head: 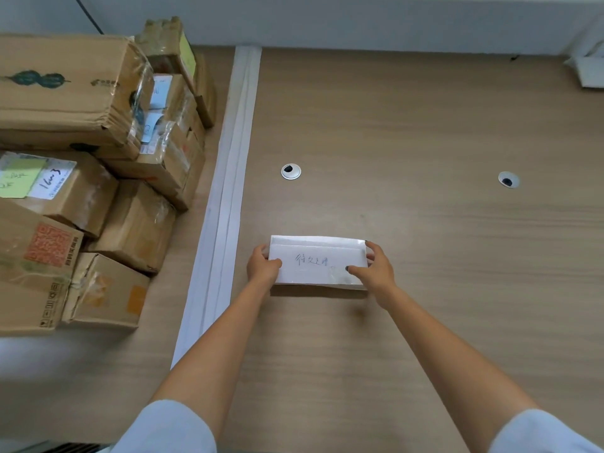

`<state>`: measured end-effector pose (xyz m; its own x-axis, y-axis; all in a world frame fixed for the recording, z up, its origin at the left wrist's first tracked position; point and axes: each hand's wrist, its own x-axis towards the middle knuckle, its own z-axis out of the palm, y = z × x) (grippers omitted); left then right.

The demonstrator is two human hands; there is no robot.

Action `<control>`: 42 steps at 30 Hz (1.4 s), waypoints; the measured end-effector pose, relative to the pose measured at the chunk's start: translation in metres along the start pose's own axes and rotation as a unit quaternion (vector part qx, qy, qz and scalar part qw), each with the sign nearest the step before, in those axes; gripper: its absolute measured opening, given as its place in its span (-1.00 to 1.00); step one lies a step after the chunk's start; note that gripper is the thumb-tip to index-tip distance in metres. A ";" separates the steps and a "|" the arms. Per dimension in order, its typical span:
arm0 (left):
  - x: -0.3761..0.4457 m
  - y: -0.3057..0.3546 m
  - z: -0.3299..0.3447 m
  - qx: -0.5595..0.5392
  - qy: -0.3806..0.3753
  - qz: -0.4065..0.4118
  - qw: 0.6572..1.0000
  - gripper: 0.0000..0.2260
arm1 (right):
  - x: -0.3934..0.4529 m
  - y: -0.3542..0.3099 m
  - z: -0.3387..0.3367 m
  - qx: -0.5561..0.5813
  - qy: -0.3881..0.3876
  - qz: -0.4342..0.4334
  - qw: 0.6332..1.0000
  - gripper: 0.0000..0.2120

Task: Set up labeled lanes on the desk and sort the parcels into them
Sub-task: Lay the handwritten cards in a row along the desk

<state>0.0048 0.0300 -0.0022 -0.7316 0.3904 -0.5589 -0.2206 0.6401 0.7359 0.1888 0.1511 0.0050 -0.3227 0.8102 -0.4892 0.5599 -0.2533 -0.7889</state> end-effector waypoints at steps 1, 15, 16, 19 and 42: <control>0.001 0.002 0.001 -0.007 0.002 0.000 1.000 -0.48 | 0.001 -0.001 -0.003 0.010 0.002 0.000 1.000 -0.30; 0.016 0.063 0.004 -0.117 -0.032 0.022 0.992 -0.54 | 0.042 -0.038 -0.041 0.094 0.055 0.007 0.994 -0.48; 0.018 0.066 0.004 -0.128 -0.036 0.022 0.991 -0.56 | 0.047 -0.039 -0.043 0.106 0.051 0.011 0.993 -0.53; 0.031 0.076 0.002 -0.167 -0.034 -0.002 0.985 -0.64 | 0.066 -0.042 -0.047 0.123 0.043 0.018 0.991 -0.64; 0.219 0.163 0.021 -0.188 -0.020 -0.044 0.981 -0.65 | 0.322 -0.197 0.025 0.292 0.041 0.023 0.955 -0.85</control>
<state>-0.1775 0.2341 -0.0128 -0.6746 0.3760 -0.6352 -0.5093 0.3858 0.7693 -0.0444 0.4491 -0.0067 -0.2342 0.8240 -0.5159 0.0423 -0.5215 -0.8522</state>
